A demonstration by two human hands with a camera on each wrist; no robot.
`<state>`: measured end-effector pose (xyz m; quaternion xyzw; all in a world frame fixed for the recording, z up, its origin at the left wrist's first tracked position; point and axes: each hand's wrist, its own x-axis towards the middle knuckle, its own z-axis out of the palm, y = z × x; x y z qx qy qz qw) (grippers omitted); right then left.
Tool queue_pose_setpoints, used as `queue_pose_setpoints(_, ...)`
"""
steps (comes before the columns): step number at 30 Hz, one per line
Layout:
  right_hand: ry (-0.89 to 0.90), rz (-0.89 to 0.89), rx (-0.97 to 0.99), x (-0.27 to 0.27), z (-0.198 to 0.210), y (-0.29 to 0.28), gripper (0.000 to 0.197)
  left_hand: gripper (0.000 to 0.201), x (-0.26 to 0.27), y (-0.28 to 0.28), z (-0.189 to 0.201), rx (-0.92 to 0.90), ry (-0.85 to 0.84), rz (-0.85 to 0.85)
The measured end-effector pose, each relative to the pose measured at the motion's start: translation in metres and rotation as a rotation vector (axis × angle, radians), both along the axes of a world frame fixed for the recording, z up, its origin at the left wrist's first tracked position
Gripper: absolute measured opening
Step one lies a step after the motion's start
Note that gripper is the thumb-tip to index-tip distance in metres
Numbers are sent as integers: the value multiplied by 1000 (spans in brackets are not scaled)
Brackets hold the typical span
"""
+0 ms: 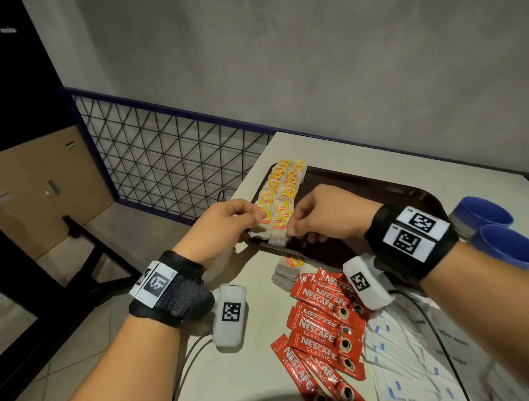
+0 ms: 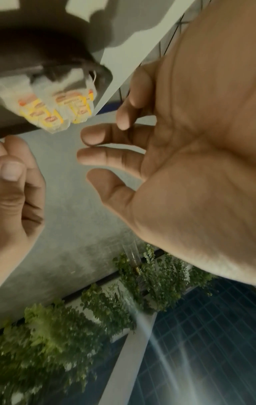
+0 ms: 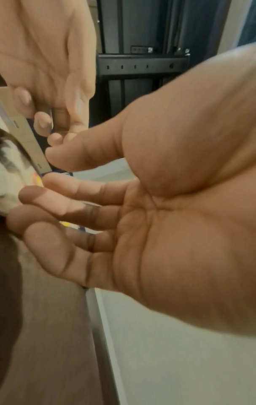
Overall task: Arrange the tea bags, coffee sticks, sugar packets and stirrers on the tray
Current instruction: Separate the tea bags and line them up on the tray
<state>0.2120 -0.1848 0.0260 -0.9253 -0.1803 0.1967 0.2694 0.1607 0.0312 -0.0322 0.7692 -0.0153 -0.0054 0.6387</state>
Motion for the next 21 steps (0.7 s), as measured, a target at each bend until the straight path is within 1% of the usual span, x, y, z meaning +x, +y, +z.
queue_pose_setpoints(1,-10,-15,22,-6,4,-5,12,9,-2,-3,3,7,-33,-21)
queue_pose_setpoints(4,-37,-27,74,-26,19,-23,11,13,-11,-13,14,22,-74,-116)
queue_pose_setpoints(6,-45,-35,122,-43,26,-36,7,13,-18,-18,19,121,-80,-167)
queue_pose_setpoints(8,-46,-49,180,-62,31,-50,6,11,-26,-26,23,312,-70,-218)
queue_pose_setpoints(10,-39,-56,224,-79,32,-62,7,12,-35,-34,28,568,-15,-292)
queue_pose_setpoints(12,-40,-59,255,-94,31,-70,9,26,-43,-41,26,808,29,-367)
queue_pose_setpoints(14,-38,-66,290,-104,28,-77,9,37,-50,-44,23,942,34,-408)
queue_pose_setpoints(17,-17,-76,341,-113,22,-82,8,39,-59,-42,23,1022,16,-404)
queue_pose_setpoints(21,-5,-74,369,-119,16,-81,9,29,-77,-40,29,1084,49,-431)
